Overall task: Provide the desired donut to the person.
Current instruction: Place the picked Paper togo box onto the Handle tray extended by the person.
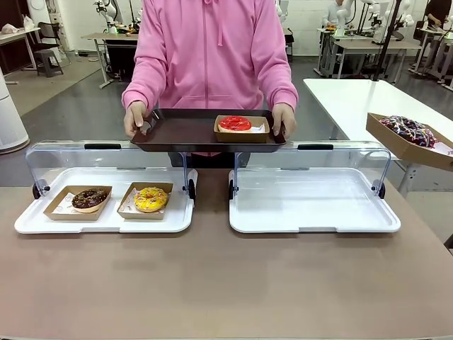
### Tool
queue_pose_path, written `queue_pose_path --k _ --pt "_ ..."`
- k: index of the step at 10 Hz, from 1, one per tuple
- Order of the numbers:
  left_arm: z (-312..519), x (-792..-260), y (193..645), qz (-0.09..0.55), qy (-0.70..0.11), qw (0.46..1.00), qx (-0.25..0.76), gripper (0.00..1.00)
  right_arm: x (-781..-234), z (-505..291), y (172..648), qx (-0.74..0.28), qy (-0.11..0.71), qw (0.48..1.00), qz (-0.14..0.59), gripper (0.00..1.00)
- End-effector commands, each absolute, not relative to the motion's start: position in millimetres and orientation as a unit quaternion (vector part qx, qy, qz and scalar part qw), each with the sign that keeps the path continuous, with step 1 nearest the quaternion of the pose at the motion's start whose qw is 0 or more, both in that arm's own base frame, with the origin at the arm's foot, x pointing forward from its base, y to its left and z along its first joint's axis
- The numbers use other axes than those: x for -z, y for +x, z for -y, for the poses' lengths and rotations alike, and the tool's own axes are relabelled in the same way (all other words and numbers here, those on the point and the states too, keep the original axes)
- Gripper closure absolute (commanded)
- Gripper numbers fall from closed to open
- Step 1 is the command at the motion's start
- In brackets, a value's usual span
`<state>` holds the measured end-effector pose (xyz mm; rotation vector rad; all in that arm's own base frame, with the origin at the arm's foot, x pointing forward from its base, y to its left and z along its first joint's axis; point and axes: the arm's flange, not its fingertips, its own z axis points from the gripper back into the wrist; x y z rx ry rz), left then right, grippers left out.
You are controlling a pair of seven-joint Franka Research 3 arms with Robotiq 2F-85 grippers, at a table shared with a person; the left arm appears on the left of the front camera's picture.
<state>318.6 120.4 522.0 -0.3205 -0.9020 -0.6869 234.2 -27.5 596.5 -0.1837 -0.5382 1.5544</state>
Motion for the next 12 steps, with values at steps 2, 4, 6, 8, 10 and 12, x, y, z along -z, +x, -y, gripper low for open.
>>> queue_pose_path --k 2,4,6,8,10,12 --pt "-120.8 -521.1 318.5 0.429 -0.157 0.829 0.323 0.00 -615.5 -9.7 237.2 -0.699 -0.083 0.670 0.236 0.99" --pt "-120.8 -521.1 318.5 0.429 -0.157 0.829 0.323 0.00 -654.2 -116.5 266.7 -0.703 -0.101 0.683 0.172 0.99" --pt "-120.8 -521.1 318.5 0.429 -0.157 0.829 0.323 0.00 -668.7 -221.8 297.1 -0.681 -0.117 0.708 0.147 0.99" --pt "-120.8 -521.1 318.5 0.429 -0.157 0.829 0.323 0.00 -659.6 -310.2 332.5 -0.657 -0.137 0.727 0.145 0.99" --pt "-120.8 -521.1 318.5 0.429 -0.157 0.829 0.323 0.00 -639.3 -359.8 357.0 -0.670 -0.138 0.708 0.176 0.99" --pt "-120.8 -521.1 318.5 0.429 -0.157 0.829 0.323 0.00 -611.8 -391.7 382.3 -0.680 -0.161 0.684 0.211 0.99"
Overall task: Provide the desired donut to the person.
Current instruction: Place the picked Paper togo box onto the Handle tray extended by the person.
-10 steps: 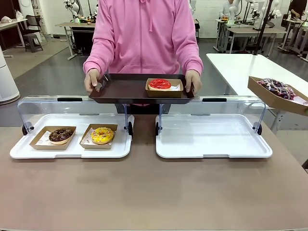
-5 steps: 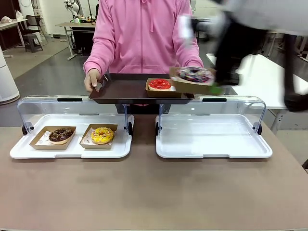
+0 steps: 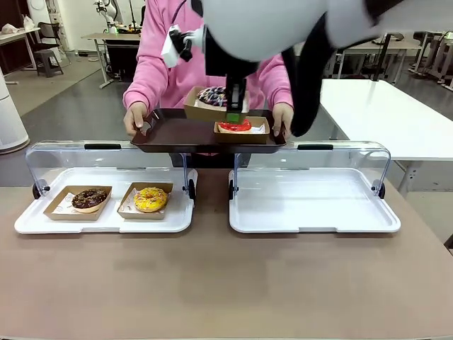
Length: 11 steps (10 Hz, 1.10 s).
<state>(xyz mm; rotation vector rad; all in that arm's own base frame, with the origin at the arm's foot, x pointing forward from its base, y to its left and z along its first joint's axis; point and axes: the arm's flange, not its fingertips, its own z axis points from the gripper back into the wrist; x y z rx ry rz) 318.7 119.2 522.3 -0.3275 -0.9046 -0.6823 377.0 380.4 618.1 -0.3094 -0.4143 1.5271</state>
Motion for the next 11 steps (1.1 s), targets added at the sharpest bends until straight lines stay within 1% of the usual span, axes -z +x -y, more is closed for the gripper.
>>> queue_pose_path --k 1,2,3,4,9,10,11 --pt "-120.8 -521.1 318.5 0.429 -0.157 0.829 0.323 0.00 -603.2 -403.7 392.3 -0.682 -0.169 0.677 0.221 0.99" --pt "-120.8 -521.1 318.5 0.429 -0.157 0.829 0.323 0.00 -595.9 -414.0 398.4 -0.686 -0.166 0.672 0.225 0.99" --pt "-120.8 -521.1 318.5 0.429 -0.157 0.829 0.323 0.00 -597.7 -408.8 397.8 -0.691 -0.155 0.663 0.243 0.99" --pt "-120.8 -521.1 318.5 0.429 -0.157 0.829 0.323 0.00 -596.4 -403.0 394.1 -0.695 -0.155 0.670 0.211 0.99" --pt "-120.8 -521.1 318.5 0.429 -0.157 0.829 0.323 0.00 -596.4 -403.0 394.1 -0.695 -0.155 0.670 0.211 0.99" --pt "-120.8 -521.1 318.5 0.429 -0.157 0.829 0.323 0.00 -593.1 -405.4 396.6 -0.697 -0.157 0.667 0.211 0.99" --pt "-120.8 -521.1 318.5 0.429 -0.157 0.829 0.323 0.00 -593.1 -414.3 416.9 -0.704 -0.143 0.665 0.207 0.99"
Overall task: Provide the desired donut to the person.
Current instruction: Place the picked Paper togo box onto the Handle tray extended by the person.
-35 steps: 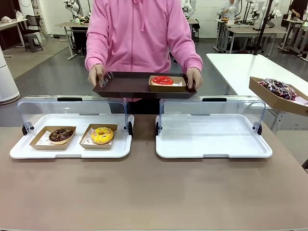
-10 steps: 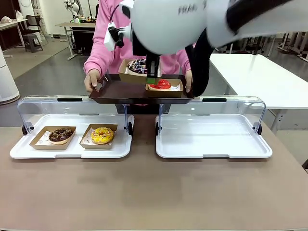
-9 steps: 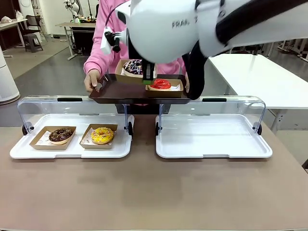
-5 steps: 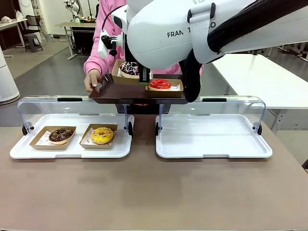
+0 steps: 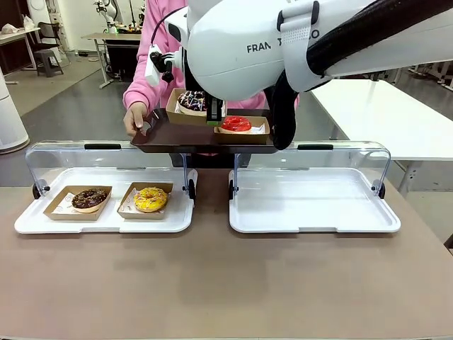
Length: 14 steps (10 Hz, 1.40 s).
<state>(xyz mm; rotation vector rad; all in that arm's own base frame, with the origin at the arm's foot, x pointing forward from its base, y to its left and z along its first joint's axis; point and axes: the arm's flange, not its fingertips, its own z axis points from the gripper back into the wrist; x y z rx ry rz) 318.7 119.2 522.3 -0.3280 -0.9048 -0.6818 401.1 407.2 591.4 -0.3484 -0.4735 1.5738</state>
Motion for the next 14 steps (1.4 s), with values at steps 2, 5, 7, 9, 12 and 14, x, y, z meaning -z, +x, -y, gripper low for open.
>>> queue_pose_path --k 2,5,7,9,12,14 --pt "-120.8 -521.1 318.5 0.429 -0.157 0.829 0.323 0.00 -587.6 -430.4 442.1 -0.709 -0.123 0.665 0.199 0.99" --pt "-120.8 -521.1 318.5 0.429 -0.157 0.829 0.323 0.00 -583.7 -458.2 474.0 -0.698 -0.137 0.678 0.187 0.99" --pt "-120.8 -521.1 318.5 0.429 -0.157 0.829 0.323 0.00 -578.7 -464.1 497.6 -0.705 -0.126 0.678 0.164 0.99" --pt "-120.8 -521.1 318.5 0.429 -0.157 0.829 0.323 0.00 -566.8 -471.1 514.3 -0.713 -0.128 0.672 0.155 0.99" --pt "-120.8 -521.1 318.5 0.429 -0.157 0.829 0.323 0.00 -554.4 -474.5 527.9 -0.718 -0.124 0.672 0.132 0.99" --pt "-120.8 -521.1 318.5 0.429 -0.157 0.829 0.323 0.00 -550.5 -471.1 531.6 -0.718 -0.121 0.674 0.128 0.99"
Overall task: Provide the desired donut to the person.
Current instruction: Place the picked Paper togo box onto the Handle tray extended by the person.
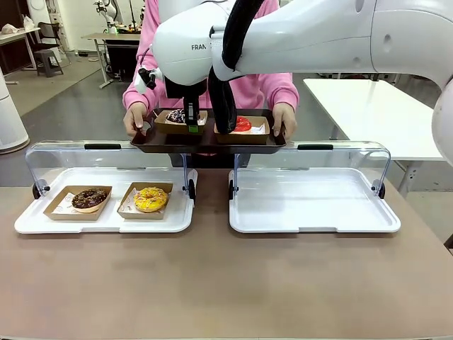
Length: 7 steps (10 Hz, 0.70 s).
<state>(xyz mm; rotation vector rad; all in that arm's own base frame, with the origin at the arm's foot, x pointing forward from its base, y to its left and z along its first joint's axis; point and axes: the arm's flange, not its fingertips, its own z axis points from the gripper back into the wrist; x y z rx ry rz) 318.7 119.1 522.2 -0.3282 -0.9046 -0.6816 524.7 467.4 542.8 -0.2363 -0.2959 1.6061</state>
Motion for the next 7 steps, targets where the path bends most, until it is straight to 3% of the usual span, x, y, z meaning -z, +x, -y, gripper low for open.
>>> queue_pose_path --k 1,2,3,4,5,6,7 --pt "-120.8 -521.1 318.5 0.429 -0.157 0.829 0.323 0.00 -549.2 -469.0 531.9 -0.720 -0.117 0.672 0.128 0.99" --pt "-120.8 -521.1 318.5 0.429 -0.157 0.829 0.323 0.00 -549.1 -467.1 532.3 -0.721 -0.112 0.672 0.127 0.39" --pt "-120.8 -521.1 318.5 0.429 -0.157 0.829 0.323 0.00 -551.1 -464.6 531.3 -0.720 -0.111 0.672 0.131 0.39" --pt "-120.8 -521.1 318.5 0.429 -0.157 0.829 0.323 0.00 -554.5 -461.3 529.1 -0.720 -0.110 0.672 0.135 0.00" --pt "-120.8 -521.1 318.5 0.429 -0.157 0.829 0.323 0.00 -557.3 -458.9 527.5 -0.720 -0.109 0.671 0.137 0.35" --pt "-120.8 -521.1 318.5 0.429 -0.157 0.829 0.323 0.00 -559.0 -457.1 526.4 -0.721 -0.106 0.670 0.140 0.00" --pt "-120.8 -521.1 318.5 0.429 -0.157 0.829 0.323 0.00 -558.7 -457.1 526.8 -0.723 -0.104 0.668 0.140 0.00"
